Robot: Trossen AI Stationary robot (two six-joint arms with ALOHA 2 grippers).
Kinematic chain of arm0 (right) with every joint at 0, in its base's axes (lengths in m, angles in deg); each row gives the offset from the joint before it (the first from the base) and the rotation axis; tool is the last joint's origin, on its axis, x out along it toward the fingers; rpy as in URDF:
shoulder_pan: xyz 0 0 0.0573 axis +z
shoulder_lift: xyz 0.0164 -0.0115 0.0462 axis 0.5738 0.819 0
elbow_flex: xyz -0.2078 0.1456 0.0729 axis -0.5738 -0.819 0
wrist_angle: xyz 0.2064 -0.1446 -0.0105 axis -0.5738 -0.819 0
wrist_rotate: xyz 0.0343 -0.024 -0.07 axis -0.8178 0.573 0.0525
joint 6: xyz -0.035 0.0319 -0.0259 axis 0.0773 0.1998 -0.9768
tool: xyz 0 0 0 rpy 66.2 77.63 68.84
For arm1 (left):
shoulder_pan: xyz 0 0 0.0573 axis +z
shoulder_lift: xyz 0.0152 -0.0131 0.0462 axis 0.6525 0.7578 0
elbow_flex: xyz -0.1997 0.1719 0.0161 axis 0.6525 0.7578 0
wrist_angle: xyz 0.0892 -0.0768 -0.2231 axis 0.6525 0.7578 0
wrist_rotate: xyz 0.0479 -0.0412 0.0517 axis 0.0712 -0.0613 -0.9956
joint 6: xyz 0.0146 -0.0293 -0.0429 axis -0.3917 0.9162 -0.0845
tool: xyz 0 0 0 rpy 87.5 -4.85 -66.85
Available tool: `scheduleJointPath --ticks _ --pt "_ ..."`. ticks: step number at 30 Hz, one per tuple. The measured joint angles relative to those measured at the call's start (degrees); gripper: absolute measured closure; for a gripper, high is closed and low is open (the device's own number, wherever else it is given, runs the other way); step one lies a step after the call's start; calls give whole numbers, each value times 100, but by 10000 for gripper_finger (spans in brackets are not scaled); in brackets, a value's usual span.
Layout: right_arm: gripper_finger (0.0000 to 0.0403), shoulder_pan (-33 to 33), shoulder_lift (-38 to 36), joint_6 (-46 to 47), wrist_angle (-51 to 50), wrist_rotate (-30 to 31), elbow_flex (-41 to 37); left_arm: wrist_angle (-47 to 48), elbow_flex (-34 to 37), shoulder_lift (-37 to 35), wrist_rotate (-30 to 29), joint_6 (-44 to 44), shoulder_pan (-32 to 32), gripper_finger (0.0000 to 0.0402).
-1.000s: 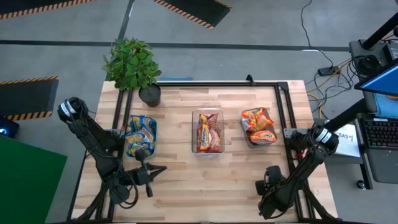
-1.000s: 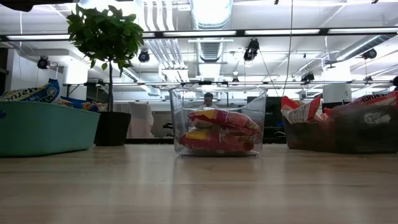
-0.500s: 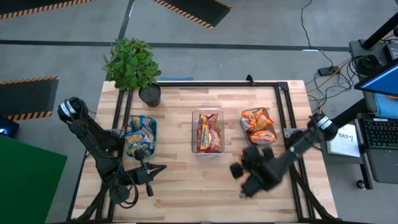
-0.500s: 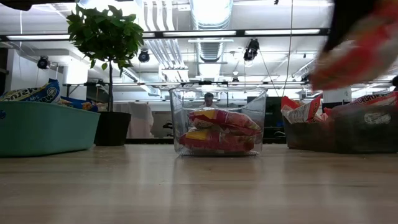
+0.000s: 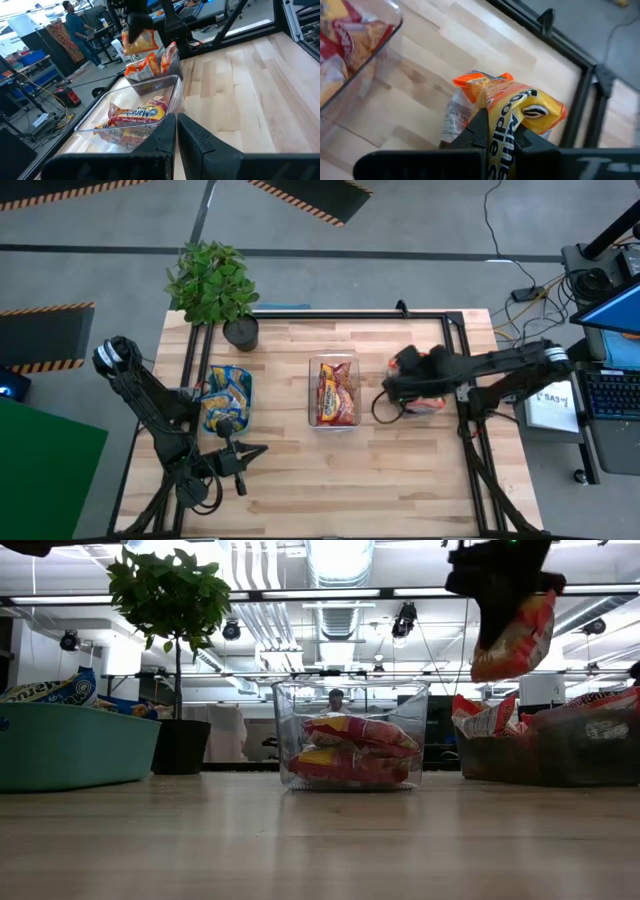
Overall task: Sort Maruchan noodles
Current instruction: Put the orange noodle pack into the black bin
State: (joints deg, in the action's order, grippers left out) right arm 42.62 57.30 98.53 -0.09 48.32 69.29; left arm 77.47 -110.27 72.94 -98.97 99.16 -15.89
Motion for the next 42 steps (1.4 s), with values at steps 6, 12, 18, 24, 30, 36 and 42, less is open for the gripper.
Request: scheduleJointPath --ticks 6,12,18,24,30,36,42 --pt "393 -259 -922 -245 1449 -31 -1215 2 0 0 -1 -89 0 402" --pt "389 -348 -1253 37 2019 2 -2185 0 0 0 0 -57 0 402" --pt "346 -353 -1247 438 2046 85 -2608 0 0 0 0 -46 9 402" --pt "273 -400 -1255 488 2023 101 -2583 -2 0 0 0 -2 9 402" --pt "229 -513 -1253 491 1809 68 -2224 -1 0 0 2 -2 9 402" --pt "228 -532 -1247 569 1298 92 -1478 -1 0 0 1 -2 9 402" --pt "287 -530 -1141 599 1244 125 -914 0 0 0 2 -2 9 402"
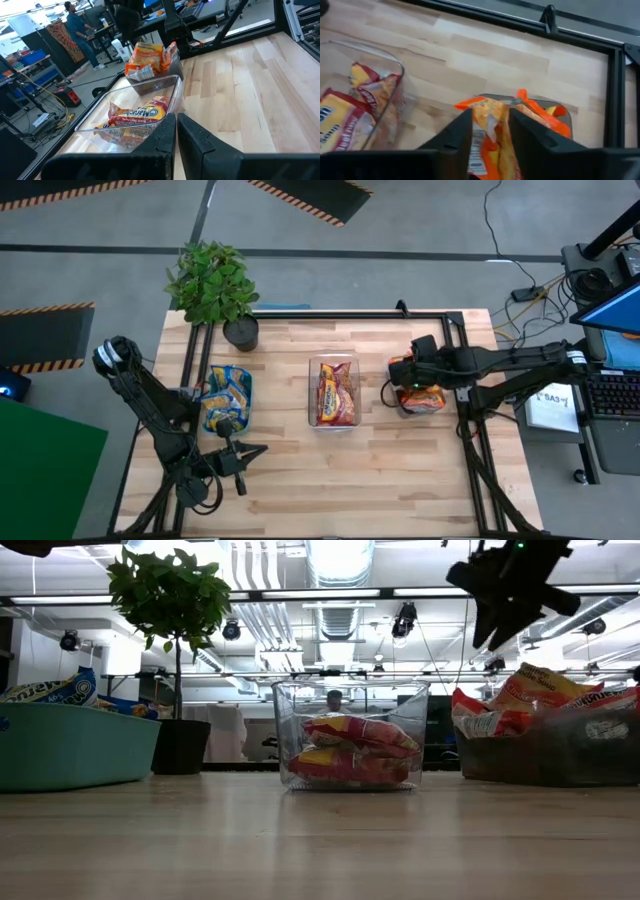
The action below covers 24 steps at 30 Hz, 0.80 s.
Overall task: Sort Maruchan noodles
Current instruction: Put the orange noodle pack into the black bin
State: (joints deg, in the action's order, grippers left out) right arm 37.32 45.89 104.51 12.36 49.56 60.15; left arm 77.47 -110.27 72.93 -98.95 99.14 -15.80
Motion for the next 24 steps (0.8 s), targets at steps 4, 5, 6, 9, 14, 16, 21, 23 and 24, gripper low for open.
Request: scheduleJointPath --ticks 4,5,6,9,14,16,21,23,24 --pt "366 -8 276 -33 -13 1 69 0 0 0 0 0 0 402" --pt "380 -22 359 -35 -18 2 55 0 0 0 0 0 0 402" --pt "385 -43 444 -32 -32 -2 27 -1 0 0 0 0 0 402" --pt "390 -154 735 71 -303 6 -74 0 0 0 0 0 0 402" --pt "394 -371 1257 382 -715 146 -317 0 0 0 0 0 2 402" --pt "394 -413 1488 388 -672 153 -406 -1 0 0 0 0 1 402" --pt "394 -413 2099 337 -397 213 -508 0 0 0 0 0 2 402" --pt "394 -413 2349 353 -372 268 -508 0 0 0 0 0 0 402" --pt "394 -421 2460 380 -374 297 -508 0 0 0 0 0 1 402"
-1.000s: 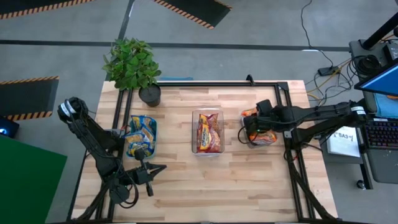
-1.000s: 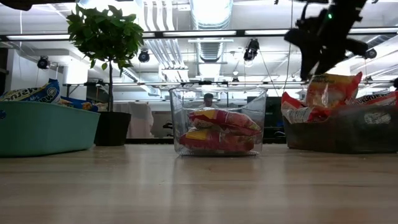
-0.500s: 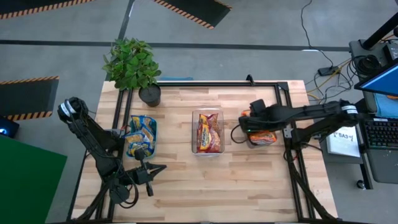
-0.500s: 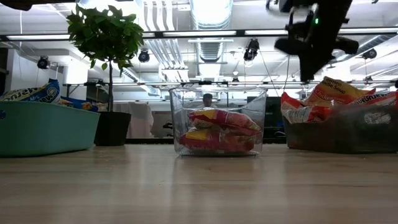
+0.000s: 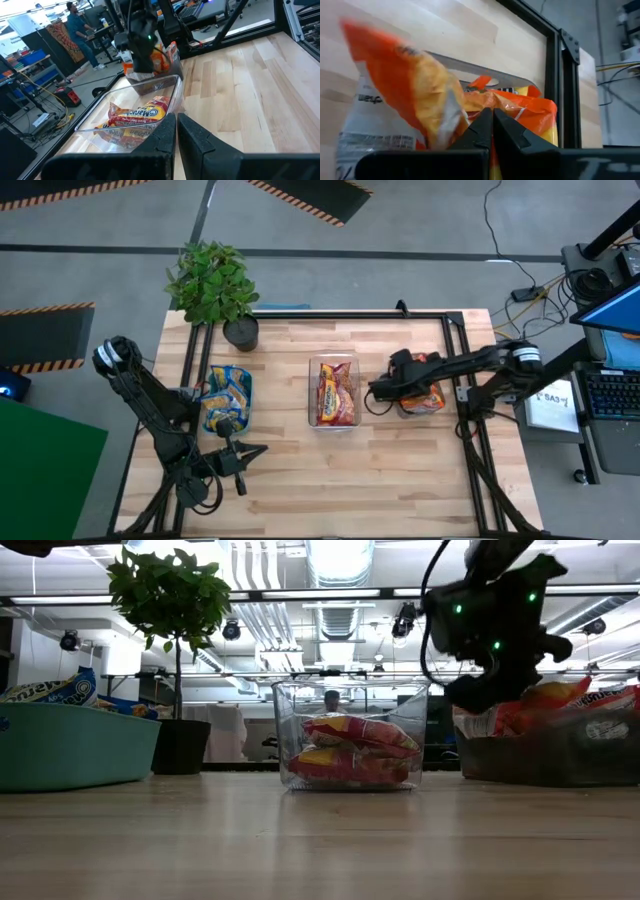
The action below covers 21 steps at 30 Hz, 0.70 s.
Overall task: Sort Maruchan noodles
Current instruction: Put the orange noodle pack into the black bin, then return to Home Position
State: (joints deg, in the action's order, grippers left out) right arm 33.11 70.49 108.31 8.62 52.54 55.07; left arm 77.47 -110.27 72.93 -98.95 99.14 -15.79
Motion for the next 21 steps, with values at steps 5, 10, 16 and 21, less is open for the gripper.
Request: scheduleJointPath --ticks 5,10,16,21 --pt "394 -1 376 43 -166 68 113 0 0 0 0 0 1 402" --pt "394 -1 354 64 -701 -25 542 2 0 0 -2 -2 -1 402" --pt "394 255 43 31 -929 81 1164 4 0 0 -7 -145 47 402" --pt "394 863 -137 -89 -665 344 1605 7 0 0 -5 -149 161 402"
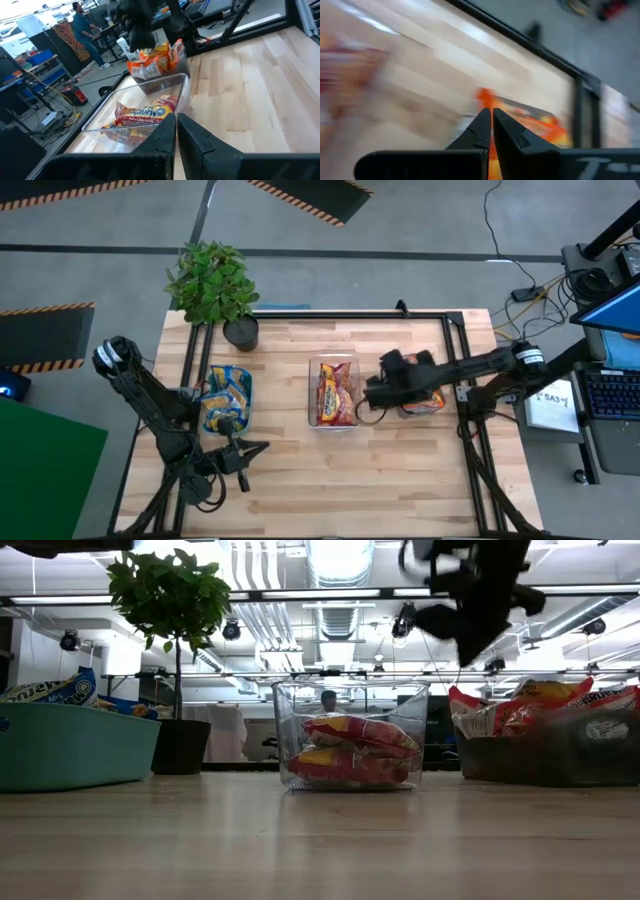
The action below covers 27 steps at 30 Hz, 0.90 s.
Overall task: Sort Maruchan noodles
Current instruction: Return to Home Position
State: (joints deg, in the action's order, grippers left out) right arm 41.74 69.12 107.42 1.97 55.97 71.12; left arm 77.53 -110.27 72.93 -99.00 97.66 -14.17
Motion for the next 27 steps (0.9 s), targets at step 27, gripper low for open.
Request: scheduleJointPath --ticks 27 --pt "394 1864 7 -5409 5941 240 -630 -612 -48 -307 1344 -1759 749 402"
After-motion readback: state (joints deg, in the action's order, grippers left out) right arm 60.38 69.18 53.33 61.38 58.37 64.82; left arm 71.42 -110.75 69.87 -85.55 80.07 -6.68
